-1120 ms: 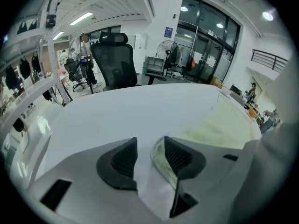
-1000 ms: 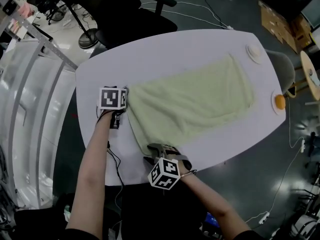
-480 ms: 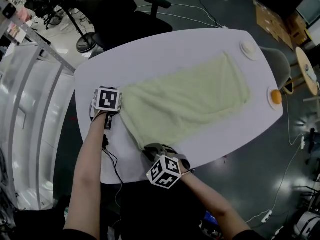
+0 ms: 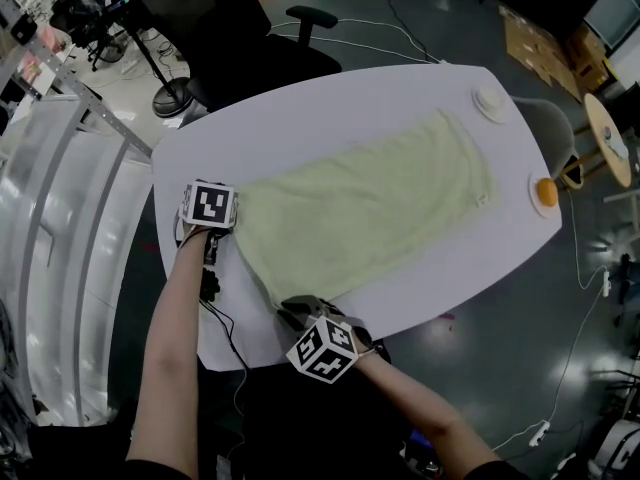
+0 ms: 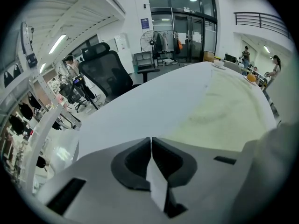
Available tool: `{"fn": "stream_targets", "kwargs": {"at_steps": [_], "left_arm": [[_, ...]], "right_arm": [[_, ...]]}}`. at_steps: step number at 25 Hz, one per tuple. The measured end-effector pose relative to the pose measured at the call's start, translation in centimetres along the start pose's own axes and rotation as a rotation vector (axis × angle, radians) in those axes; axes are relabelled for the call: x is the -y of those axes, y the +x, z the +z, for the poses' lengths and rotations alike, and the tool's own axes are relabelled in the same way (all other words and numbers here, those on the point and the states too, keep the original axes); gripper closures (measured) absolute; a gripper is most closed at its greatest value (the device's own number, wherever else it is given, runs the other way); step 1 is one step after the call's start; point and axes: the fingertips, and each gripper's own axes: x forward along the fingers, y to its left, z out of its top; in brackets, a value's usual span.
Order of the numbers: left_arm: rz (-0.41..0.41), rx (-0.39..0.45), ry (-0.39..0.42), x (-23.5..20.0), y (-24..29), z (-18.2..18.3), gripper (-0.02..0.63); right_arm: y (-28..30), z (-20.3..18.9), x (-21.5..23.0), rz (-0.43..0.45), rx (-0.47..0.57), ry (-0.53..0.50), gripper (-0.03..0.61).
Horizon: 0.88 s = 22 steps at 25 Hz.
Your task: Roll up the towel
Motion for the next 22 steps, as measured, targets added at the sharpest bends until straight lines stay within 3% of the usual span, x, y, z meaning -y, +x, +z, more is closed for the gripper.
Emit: {"fn": "stream_targets", "kwargs": {"at_steps": [3,7,14,22], "left_arm": [[0.008,0.021,0.009,0.4,-0.7,1.8,0.591],[-0.069,0.072,-0.077,2.5,-1.4,5.0,0.591],[-0.132,0.137,-0.172,6.5,-2.0,10.8,0.591],[-0.155,0.137,-0.219,11.3,-0.1,14.1,0.592]], "right_arm": [[-1.6,0.9,1.6,0.002,0.074,0.119,0.515],[-4.8,2.1,4.8,-0.024,0.171,0.233,0.514],[-9.9,0.6,10.7,-0.113,0.205,0.280,0.512],[-12.8,-3.6,14.4,-0.152,0.210,0.354,0.509]]}}
